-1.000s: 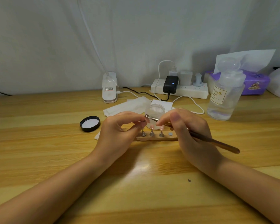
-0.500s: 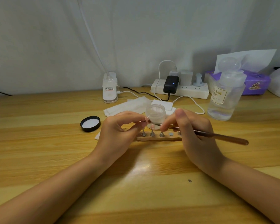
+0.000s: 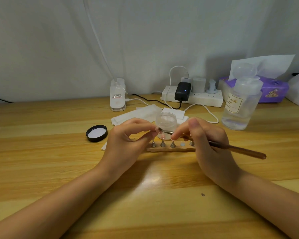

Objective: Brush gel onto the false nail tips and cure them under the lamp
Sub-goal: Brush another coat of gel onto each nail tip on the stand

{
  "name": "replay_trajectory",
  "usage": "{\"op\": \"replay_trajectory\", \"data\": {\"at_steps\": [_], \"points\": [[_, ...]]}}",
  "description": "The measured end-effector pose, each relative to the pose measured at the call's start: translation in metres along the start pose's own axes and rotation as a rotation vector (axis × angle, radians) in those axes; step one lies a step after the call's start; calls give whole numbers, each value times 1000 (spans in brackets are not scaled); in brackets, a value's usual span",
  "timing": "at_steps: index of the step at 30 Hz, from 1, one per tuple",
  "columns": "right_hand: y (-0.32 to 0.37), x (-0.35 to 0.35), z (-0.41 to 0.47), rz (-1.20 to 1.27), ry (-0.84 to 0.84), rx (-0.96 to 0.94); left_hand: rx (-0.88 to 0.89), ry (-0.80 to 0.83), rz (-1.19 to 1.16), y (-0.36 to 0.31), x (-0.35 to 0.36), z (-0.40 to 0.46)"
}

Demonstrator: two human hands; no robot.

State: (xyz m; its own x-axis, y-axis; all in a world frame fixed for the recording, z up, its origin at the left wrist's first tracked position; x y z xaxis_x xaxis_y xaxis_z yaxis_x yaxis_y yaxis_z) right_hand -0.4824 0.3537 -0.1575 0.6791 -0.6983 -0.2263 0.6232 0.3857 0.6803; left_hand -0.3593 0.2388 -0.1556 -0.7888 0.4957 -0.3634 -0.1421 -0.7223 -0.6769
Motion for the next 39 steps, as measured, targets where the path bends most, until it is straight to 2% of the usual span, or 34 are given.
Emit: {"op": "replay_trajectory", "data": {"at_steps": [5,11,13,15,19,21,26,31,33,39], "points": [[-1,-4,-2,4,-56,31,1,-42,12,0,-1,-1],[4,1,1,-129,-4,-194,-7,-39,-10,3,-1,0],[2,4,0,-164,22,-215,14,-32,7,3,-1,0],[1,2,0,-155,15,-180,32,-24,27,2,-2,0],[-4,-4,1,-1,-47,22,28,-29,25,0,-2,0],[-2,-3,1,2,-48,13,24,-27,25,0,-1,0],[3,2,0,-117,23,-164,17,-38,36,0,-1,0],[-3,-3,1,-29,-50,23,15,-36,35,0,-1,0],[-4,-3,1,-23,-63,39,13,-34,30,0,-1,0],[3,4,-1,-162,31,-184,41,-43,57,-1,-2,-1]]}}
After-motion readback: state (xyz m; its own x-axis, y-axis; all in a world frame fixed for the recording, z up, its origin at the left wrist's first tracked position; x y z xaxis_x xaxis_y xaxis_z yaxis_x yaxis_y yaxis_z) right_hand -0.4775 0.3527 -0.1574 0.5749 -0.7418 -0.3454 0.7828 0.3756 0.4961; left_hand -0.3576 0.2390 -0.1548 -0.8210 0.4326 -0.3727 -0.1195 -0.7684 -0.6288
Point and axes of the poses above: each hand's wrist, its own z-axis towards the middle knuckle, its own x-axis out of the palm, y = z × x, the point moved 2 cm from there along z, towards the middle knuckle, and after that the axes turned 1 degree about x, right-handed, at the moved point
